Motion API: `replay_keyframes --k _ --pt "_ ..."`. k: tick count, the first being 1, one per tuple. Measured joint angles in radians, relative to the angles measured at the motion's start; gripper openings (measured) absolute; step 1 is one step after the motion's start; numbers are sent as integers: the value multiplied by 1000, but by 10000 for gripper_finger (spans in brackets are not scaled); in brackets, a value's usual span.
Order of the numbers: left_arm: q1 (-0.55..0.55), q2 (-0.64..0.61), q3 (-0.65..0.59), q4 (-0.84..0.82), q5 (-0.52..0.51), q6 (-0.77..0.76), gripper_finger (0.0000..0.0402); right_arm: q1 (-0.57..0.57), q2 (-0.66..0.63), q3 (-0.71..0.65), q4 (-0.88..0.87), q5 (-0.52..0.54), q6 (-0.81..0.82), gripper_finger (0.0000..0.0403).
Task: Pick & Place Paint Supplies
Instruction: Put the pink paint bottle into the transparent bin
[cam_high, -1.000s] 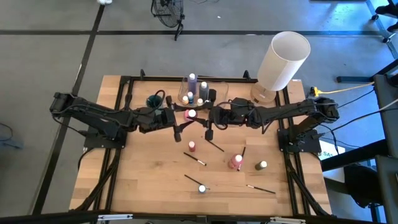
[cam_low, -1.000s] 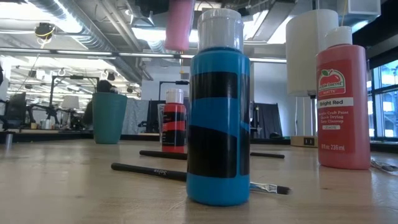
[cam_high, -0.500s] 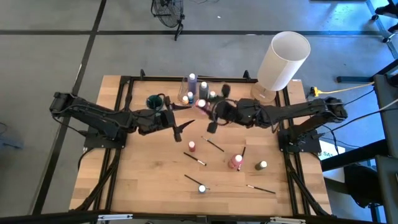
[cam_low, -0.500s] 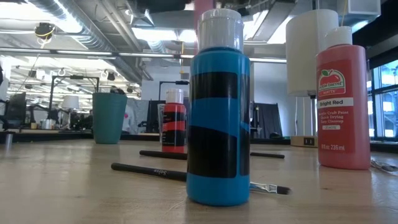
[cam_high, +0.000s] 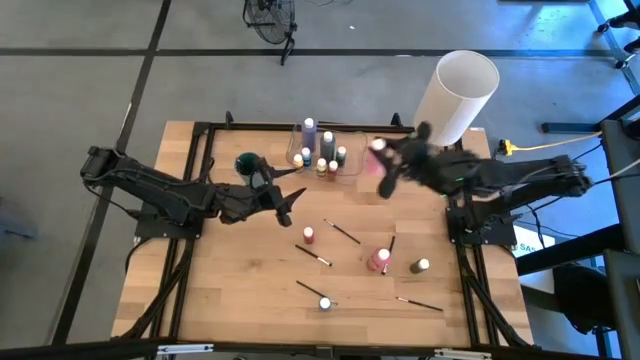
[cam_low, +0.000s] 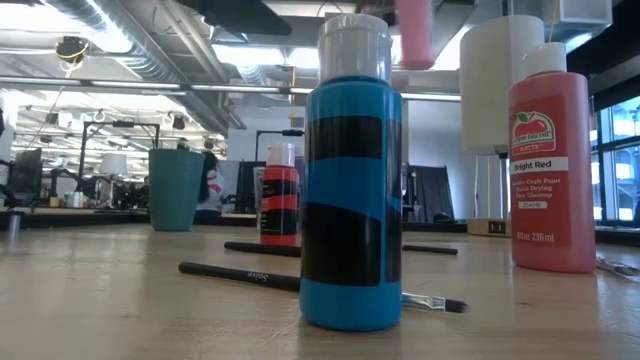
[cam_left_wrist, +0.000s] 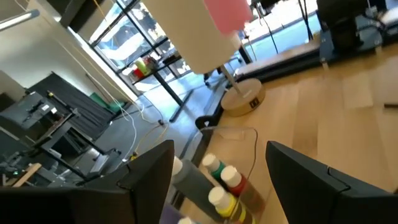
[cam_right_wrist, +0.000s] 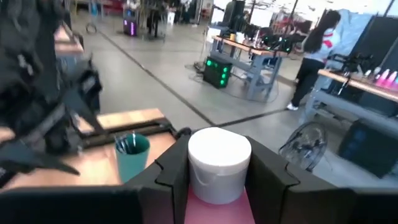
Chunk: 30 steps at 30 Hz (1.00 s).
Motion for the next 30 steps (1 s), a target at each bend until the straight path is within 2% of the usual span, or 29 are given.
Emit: replay_keyframes --k 7,14,16,18,21,23,30 --pt "20 0 0 -75 0 -3 251 -26 -152 -2 -129 -7 51 120" --pt "62 0 0 -119 9 -16 251 -72 -158 -116 -164 -12 150 120" --pt "72 0 0 -134 10 -32 251 -105 -150 -170 -128 -52 173 120" --pt "85 0 0 -151 21 -45 251 -148 -142 -236 -11 -143 170 120" --pt "108 0 0 -167 58 -69 251 -226 -102 -337 298 -343 126 120" --pt "121 0 0 -183 88 -95 251 -287 -56 -388 425 -427 122 120" --pt "129 0 0 -278 119 -171 251 -462 120 -485 789 -530 132 120"
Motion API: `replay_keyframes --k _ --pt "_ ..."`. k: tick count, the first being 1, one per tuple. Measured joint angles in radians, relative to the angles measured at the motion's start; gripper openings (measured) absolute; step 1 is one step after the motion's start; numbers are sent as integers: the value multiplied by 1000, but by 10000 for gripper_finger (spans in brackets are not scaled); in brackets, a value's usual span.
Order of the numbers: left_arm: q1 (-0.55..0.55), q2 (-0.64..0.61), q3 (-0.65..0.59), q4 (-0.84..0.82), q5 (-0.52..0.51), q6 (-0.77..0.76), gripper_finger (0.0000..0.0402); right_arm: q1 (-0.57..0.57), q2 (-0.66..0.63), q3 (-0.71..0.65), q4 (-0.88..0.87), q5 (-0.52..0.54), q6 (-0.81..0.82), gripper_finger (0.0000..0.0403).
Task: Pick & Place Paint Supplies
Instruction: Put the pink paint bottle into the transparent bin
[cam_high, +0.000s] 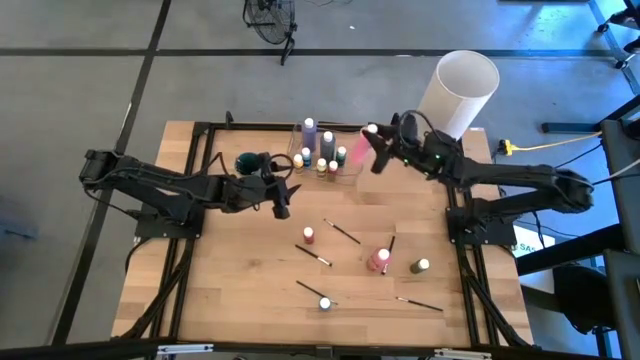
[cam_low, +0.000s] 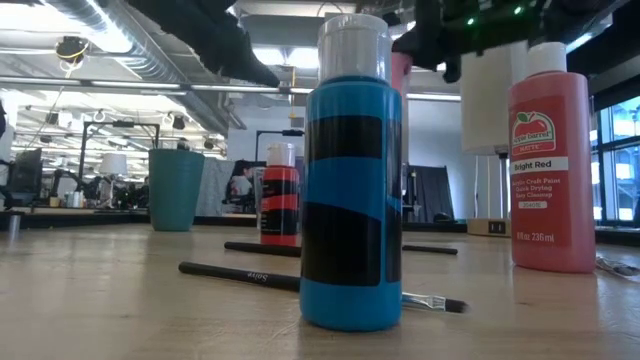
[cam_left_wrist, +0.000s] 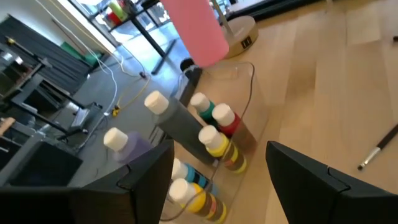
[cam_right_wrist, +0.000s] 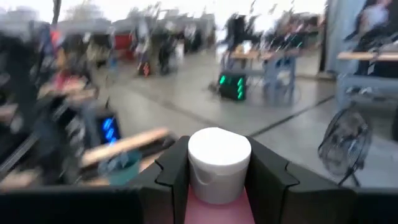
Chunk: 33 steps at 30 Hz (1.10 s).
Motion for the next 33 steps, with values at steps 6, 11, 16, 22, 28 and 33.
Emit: replay_keyframes --k 6,11,16,22,28,33 --pt "0 0 0 -28 -2 -21 251 -74 124 7 49 11 -14 120" --pt "0 0 0 -27 -3 -22 251 -91 188 8 70 75 -29 120" --pt "2 0 0 -17 -3 -22 251 -99 195 8 91 134 -62 120" --pt "11 0 0 7 -3 -22 251 -100 196 8 90 153 -75 120" --pt "10 0 0 8 -3 -30 251 -105 266 10 172 155 -88 120" --pt "10 0 0 7 -2 -40 251 -106 334 10 243 156 -88 120"
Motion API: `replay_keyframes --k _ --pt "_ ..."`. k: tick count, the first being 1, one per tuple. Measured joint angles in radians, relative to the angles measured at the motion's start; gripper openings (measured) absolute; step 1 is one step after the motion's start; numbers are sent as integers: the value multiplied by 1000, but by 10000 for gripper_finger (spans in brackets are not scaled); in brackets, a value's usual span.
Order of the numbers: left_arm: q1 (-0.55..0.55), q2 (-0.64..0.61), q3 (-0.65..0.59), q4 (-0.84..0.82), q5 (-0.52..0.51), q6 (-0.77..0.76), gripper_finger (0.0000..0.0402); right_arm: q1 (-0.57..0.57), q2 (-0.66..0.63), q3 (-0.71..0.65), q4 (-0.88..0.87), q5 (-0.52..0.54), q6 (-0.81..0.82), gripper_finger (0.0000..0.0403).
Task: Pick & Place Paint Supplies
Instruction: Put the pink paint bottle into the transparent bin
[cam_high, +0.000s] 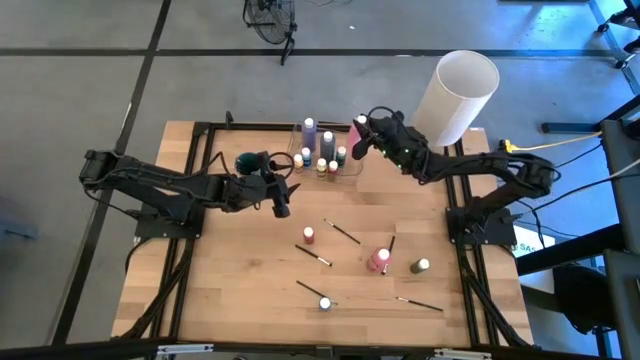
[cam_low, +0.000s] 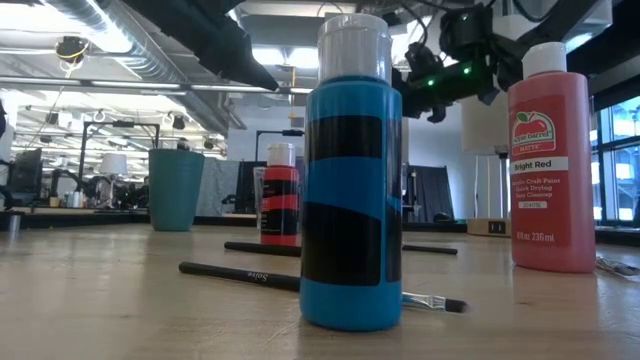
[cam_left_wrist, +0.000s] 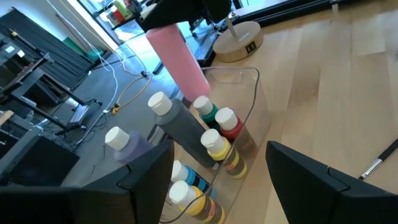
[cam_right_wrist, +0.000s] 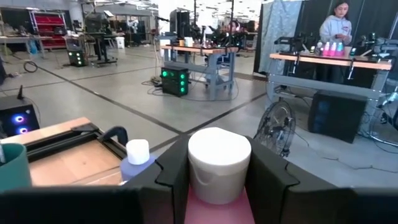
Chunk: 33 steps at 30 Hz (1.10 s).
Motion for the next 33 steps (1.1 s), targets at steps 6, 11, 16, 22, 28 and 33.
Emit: replay_keyframes --k 6,11,16,22,28,33 --pt "-1 0 0 0 4 -4 251 -1 32 0 1 51 0 120" --pt "-1 0 0 0 5 -4 251 -1 70 0 1 52 3 120" --pt "-1 0 0 0 5 -12 251 -1 94 0 4 51 20 120" --pt "-1 0 0 0 6 -34 251 -9 102 0 2 13 28 120" --pt "-1 0 0 0 6 -52 251 -12 102 0 0 14 46 125" --pt "-1 0 0 0 14 -52 251 -12 102 0 -6 14 46 125"
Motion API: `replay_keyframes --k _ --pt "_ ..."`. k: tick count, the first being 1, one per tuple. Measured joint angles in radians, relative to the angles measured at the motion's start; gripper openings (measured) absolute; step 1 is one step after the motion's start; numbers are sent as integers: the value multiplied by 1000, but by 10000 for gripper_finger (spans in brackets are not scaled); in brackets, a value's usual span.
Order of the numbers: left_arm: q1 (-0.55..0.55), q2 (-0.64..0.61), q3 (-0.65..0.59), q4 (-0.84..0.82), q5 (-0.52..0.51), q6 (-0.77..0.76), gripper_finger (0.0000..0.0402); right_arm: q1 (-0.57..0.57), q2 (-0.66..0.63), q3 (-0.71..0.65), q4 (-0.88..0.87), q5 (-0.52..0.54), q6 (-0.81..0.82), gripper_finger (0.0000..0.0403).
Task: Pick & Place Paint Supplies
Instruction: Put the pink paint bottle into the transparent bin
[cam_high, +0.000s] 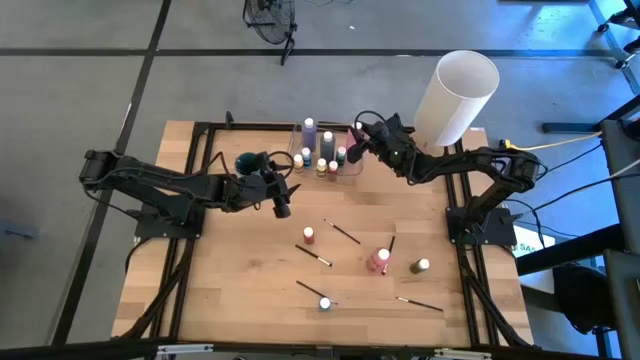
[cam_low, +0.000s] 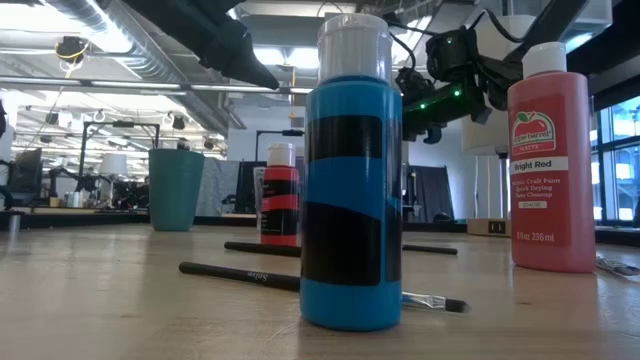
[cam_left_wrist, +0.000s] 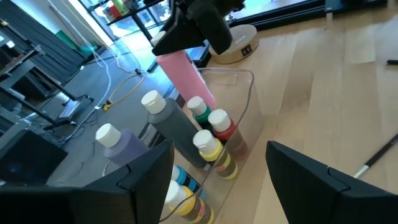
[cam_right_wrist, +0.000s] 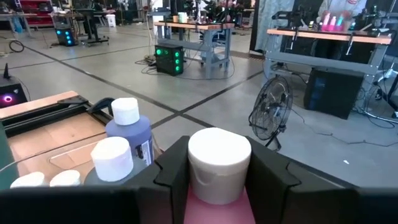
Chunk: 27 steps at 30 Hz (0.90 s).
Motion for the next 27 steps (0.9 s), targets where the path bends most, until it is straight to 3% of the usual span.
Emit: replay_keyframes --k 27 --pt "0 0 0 0 18 0 251 -15 74 -1 30 -16 21 126"
